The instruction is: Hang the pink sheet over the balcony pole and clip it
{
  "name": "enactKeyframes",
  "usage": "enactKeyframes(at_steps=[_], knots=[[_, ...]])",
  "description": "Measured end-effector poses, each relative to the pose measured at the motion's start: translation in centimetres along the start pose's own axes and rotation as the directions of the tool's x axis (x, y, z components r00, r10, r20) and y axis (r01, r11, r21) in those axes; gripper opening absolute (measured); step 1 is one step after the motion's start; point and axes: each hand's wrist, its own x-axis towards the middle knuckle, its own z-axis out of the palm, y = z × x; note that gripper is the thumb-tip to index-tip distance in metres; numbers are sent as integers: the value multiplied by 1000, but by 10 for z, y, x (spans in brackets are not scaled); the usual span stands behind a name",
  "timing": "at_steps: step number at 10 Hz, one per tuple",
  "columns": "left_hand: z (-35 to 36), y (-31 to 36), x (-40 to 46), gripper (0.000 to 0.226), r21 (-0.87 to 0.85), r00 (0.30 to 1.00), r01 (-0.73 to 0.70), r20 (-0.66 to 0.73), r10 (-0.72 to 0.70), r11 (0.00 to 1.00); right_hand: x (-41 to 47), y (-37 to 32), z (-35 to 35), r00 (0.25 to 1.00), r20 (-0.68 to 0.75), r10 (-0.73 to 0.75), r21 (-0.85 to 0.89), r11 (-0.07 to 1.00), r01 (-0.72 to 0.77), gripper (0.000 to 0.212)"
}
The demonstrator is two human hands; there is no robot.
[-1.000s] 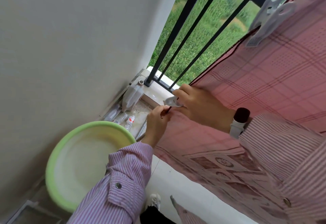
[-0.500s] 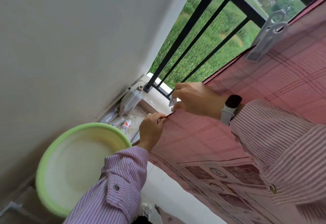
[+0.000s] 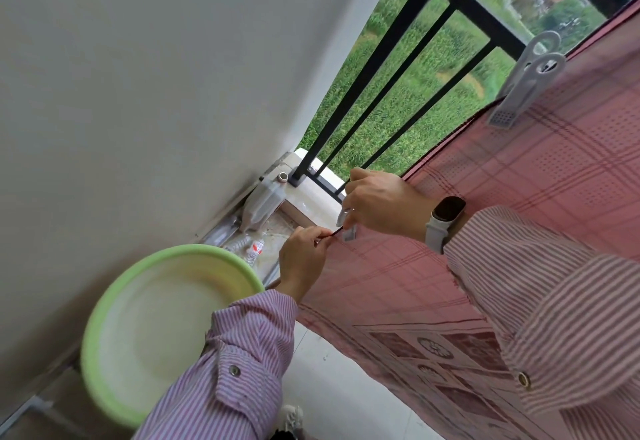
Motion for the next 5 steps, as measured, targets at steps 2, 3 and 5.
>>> enactKeyframes(at_steps=[2,3,5], knots=[[-5,4,-2,12,-2,1000,-18,5,18,1000,-7,-7,9,1000,-12,4,-110,994,-5,35],[-5,4,-2,12,10,1000,-10,7,10,1000,-6,-7,14,999,-41,18,-179,984,-25,33],[-5,1,1,14,38,997,-42,66,40,998,-11,-11,23,980,-192,-54,-161,987,23,56]])
